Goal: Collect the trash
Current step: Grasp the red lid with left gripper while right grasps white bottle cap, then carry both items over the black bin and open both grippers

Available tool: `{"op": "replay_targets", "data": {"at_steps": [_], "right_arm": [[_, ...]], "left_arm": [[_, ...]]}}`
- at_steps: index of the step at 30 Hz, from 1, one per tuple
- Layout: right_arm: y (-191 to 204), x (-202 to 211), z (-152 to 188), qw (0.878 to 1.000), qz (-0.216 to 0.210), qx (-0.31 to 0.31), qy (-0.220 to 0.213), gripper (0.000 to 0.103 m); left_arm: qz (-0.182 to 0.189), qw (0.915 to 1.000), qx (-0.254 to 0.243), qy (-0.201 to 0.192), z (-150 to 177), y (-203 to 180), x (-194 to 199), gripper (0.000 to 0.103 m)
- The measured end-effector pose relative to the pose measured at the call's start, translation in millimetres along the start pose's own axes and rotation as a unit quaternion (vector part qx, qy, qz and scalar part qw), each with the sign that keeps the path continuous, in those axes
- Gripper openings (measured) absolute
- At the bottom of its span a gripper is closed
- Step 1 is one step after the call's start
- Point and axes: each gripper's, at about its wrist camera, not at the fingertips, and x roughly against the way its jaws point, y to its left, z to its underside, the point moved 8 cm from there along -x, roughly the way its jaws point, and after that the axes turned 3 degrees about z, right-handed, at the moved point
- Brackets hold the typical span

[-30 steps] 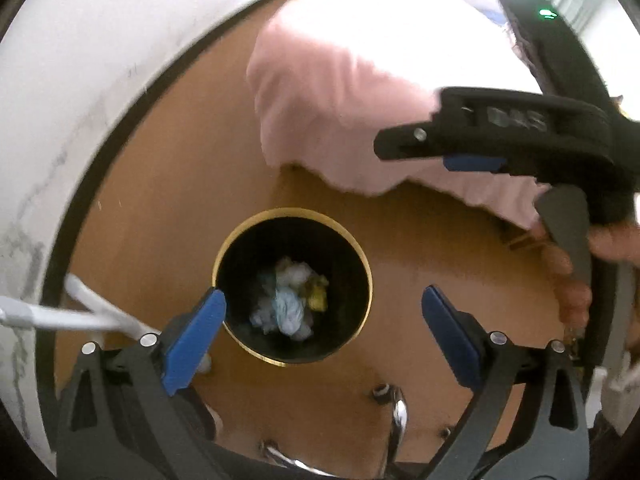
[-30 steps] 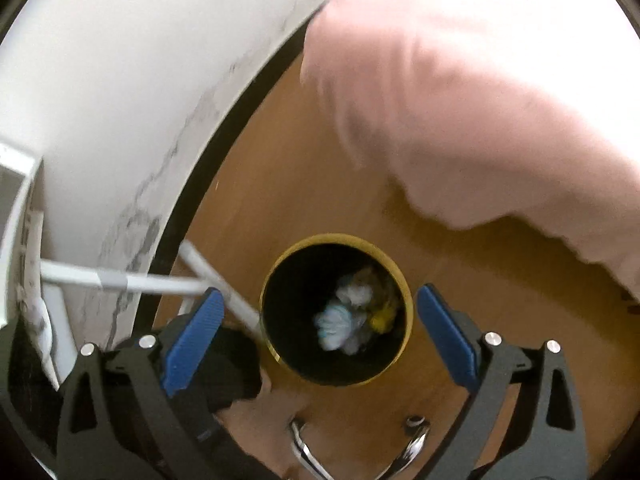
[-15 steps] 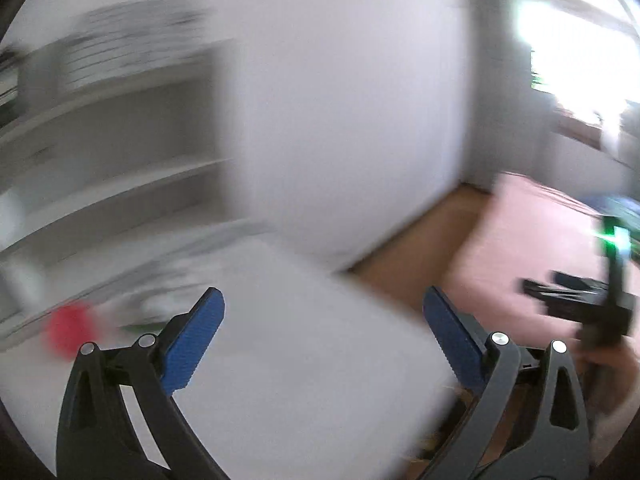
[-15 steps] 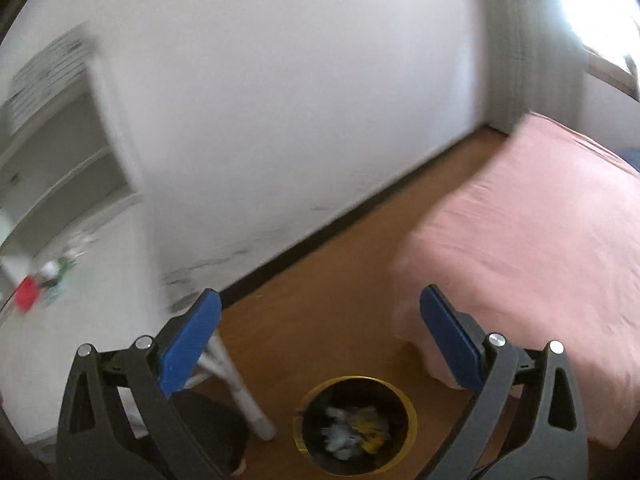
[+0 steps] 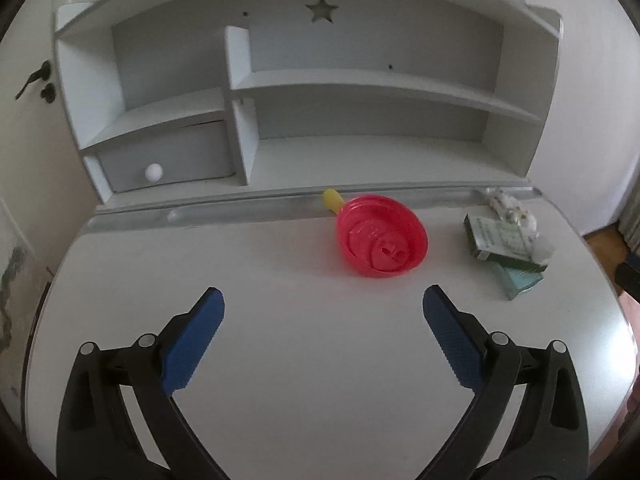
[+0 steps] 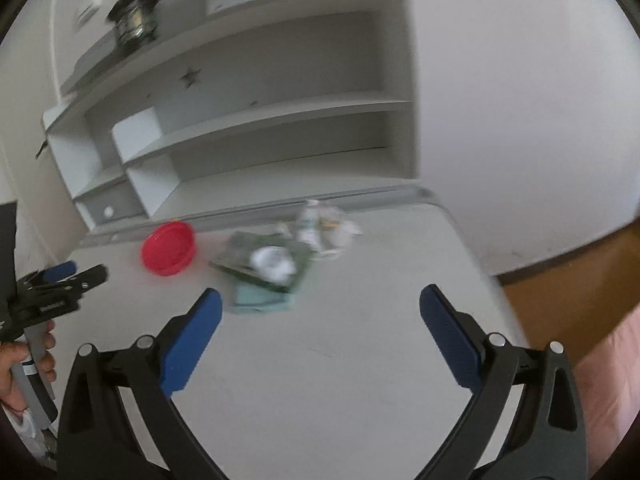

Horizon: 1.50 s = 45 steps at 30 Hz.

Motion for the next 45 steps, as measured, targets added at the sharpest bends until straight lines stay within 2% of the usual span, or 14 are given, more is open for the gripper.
{"op": "replay_targets", "data": {"at_steps": [5, 11, 16, 18, 19, 20, 21, 22, 26, 30, 34, 39, 45], "right_arm": [[24, -43, -7, 1.0, 0.001, -0.009, 0.021, 0.086], [26, -71, -8, 0.999, -0.006, -0.004, 0.046, 0.067], [28, -86, -6, 0.998, -0.012, -0.001, 0.063, 0.058], [31, -93, -3, 0.997, -0.017, 0.0, 0.073, 0.049], [32, -95, -2, 0.997, -0.018, 0.001, 0.076, 0.04], [31, -97, -1, 0.997, -0.015, 0.001, 0.078, 0.038], [31, -97, -1, 0.997, -0.014, 0.001, 0.077, 0.037], [31, -97, -1, 0.997, -0.016, -0.002, 0.077, 0.035], [28, -94, 1, 0.996, -0.025, -0.008, 0.081, 0.035], [26, -84, -3, 0.997, -0.026, -0.012, 0.072, 0.035], [19, -75, -7, 0.998, -0.022, -0.016, 0.063, 0.035], [18, -73, 5, 0.997, -0.029, -0.023, 0.073, 0.035], [31, -66, 6, 0.996, -0.046, -0.015, 0.075, 0.035]], "left_arm": [[0.039, 0.9984, -0.038, 0.019, 2, -28, -30, 0.097], [0.027, 0.9954, -0.088, 0.027, -10, -49, -68, 0.097], [0.023, 0.9948, -0.089, 0.042, -16, -50, -86, 0.097], [0.017, 0.9956, -0.084, 0.039, -19, -48, -89, 0.096], [0.016, 0.9956, -0.084, 0.039, -21, -48, -90, 0.096], [0.021, 0.9955, -0.081, 0.044, -21, -48, -93, 0.095], [0.028, 0.9955, -0.078, 0.047, -21, -48, -93, 0.081], [0.037, 0.9954, -0.072, 0.05, -21, -47, -94, 0.08], [0.07, 0.9955, -0.046, 0.044, -20, -43, -87, 0.077], [0.063, 0.9969, -0.043, 0.019, -25, -37, -69, 0.077], [0.057, 0.9974, -0.043, 0.01, -30, -34, -55, 0.077], [0.093, 0.9955, -0.016, 0.01, -27, -32, -39, 0.078], [0.087, 0.9962, -0.011, -0.006, -24, -25, -15, 0.077]]}}
